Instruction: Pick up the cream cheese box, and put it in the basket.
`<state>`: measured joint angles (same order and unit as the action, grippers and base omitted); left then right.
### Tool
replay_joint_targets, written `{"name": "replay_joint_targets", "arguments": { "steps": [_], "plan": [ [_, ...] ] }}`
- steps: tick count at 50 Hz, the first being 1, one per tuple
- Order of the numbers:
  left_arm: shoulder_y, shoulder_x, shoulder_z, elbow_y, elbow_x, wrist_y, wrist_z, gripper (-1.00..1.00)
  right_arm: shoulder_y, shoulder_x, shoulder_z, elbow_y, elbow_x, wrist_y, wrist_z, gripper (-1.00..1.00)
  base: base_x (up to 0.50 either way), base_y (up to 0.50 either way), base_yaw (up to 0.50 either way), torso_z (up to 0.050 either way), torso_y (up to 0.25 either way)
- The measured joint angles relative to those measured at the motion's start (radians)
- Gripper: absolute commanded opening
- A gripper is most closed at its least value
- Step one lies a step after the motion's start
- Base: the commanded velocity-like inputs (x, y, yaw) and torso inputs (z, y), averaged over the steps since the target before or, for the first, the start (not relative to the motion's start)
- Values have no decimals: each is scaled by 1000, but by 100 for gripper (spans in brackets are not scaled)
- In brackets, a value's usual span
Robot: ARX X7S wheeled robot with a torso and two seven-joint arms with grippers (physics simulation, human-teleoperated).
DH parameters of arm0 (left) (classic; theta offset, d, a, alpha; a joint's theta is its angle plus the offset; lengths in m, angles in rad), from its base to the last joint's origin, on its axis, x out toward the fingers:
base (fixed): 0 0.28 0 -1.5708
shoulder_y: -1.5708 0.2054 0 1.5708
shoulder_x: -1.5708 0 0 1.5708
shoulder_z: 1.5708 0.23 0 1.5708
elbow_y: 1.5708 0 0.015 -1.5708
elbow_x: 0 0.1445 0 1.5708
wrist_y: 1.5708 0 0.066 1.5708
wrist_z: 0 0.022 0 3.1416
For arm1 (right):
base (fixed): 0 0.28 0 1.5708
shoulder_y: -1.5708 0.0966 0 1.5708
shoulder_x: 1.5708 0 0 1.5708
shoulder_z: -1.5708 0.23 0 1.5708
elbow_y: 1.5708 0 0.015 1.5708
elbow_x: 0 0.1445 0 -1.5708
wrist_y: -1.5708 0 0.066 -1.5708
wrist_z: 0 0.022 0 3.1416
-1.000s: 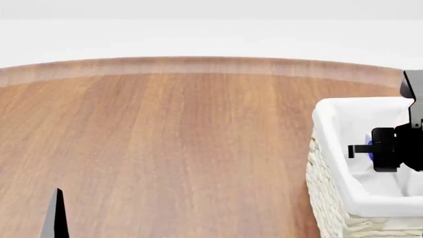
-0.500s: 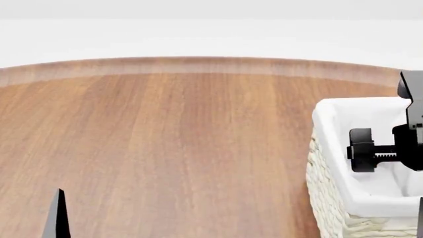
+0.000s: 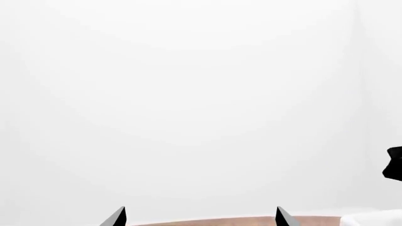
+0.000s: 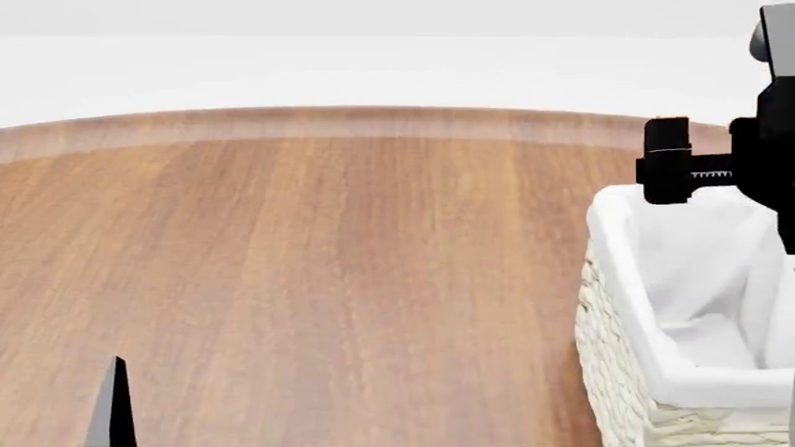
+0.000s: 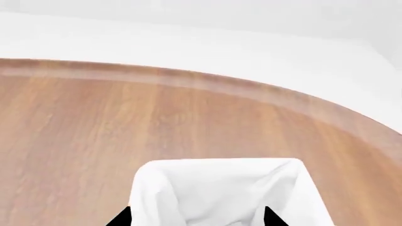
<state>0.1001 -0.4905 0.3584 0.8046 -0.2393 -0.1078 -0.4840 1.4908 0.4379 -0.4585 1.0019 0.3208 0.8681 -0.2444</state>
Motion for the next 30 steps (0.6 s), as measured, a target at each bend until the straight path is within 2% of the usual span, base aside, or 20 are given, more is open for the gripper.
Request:
{"name": "replay_joint_targets", "arguments": {
  "steps": [9,21,30],
  "plan": [
    [-6,-1,2,-4,0,-13,-4,100,-213,-1,117,-387,89,1,131,100,0,0,0,0,0],
    [-26,6,-4,-21,-6,-69,-28,100,-626,-67,314,-966,235,-82,322,100,0,0,0,0,0],
    [-39,31,-4,-81,-9,-74,-42,100,-931,-105,322,-1256,180,-255,398,100,0,0,0,0,0]
  ]
}}
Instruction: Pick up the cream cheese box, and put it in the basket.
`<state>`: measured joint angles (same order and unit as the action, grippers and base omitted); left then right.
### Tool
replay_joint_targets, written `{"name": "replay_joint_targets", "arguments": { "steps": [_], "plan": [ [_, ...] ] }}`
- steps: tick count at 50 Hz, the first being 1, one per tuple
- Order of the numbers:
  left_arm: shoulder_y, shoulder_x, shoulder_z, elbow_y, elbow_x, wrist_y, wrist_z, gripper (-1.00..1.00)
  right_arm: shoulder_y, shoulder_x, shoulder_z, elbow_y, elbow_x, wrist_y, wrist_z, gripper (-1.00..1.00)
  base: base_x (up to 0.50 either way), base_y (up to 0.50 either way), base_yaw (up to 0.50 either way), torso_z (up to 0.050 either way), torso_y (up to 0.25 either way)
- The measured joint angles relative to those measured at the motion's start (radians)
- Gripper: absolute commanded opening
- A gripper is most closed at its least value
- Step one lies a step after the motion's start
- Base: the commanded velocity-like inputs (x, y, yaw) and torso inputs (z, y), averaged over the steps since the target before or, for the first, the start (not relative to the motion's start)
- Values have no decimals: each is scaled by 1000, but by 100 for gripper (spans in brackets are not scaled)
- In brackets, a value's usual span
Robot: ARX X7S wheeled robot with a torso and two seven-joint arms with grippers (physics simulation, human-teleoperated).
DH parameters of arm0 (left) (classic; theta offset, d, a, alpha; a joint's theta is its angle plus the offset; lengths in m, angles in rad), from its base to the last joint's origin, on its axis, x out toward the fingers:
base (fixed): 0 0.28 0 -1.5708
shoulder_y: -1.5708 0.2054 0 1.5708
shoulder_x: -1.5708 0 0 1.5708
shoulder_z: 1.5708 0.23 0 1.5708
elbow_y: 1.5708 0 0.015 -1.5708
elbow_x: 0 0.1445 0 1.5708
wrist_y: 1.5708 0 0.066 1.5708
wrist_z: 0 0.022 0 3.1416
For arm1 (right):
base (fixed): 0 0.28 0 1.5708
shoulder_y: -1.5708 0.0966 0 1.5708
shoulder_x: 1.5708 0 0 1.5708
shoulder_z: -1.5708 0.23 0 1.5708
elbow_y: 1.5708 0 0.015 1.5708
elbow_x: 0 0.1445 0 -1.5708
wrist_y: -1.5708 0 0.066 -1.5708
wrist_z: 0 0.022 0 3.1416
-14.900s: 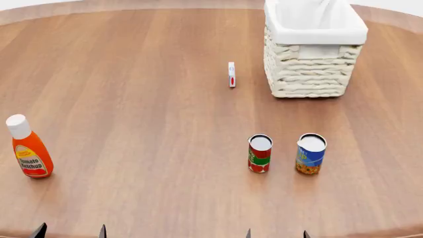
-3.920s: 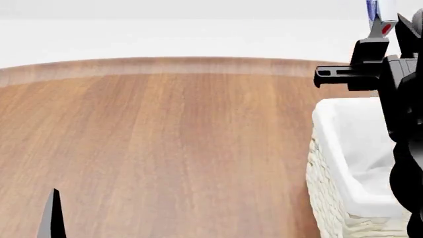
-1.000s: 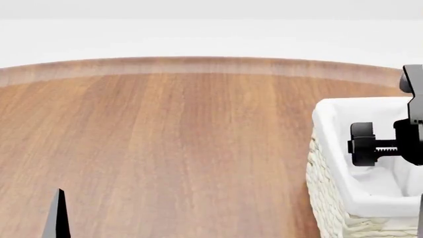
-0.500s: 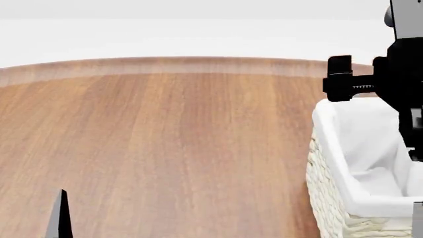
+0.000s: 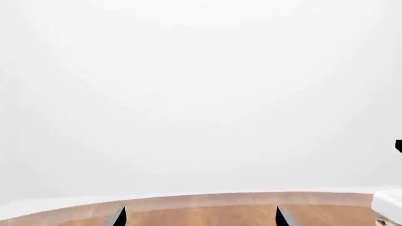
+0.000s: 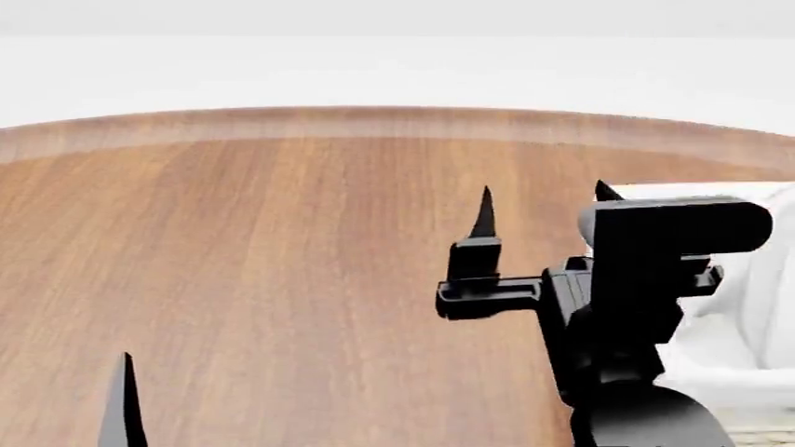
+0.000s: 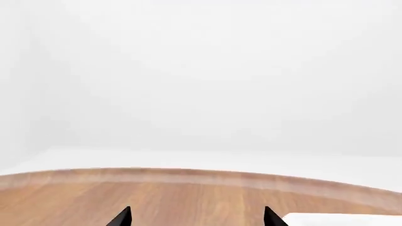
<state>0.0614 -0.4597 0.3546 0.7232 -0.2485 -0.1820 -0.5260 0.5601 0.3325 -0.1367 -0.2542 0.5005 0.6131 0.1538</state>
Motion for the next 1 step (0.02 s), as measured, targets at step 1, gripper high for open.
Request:
{"name": "replay_joint_targets", "arguments": {
  "steps": [1],
  "plan": [
    [-1,4,0,-10,-3,3,1,100,-30,-5,-6,-16,-13,-26,4,100,0,0,0,0,0]
  ]
}}
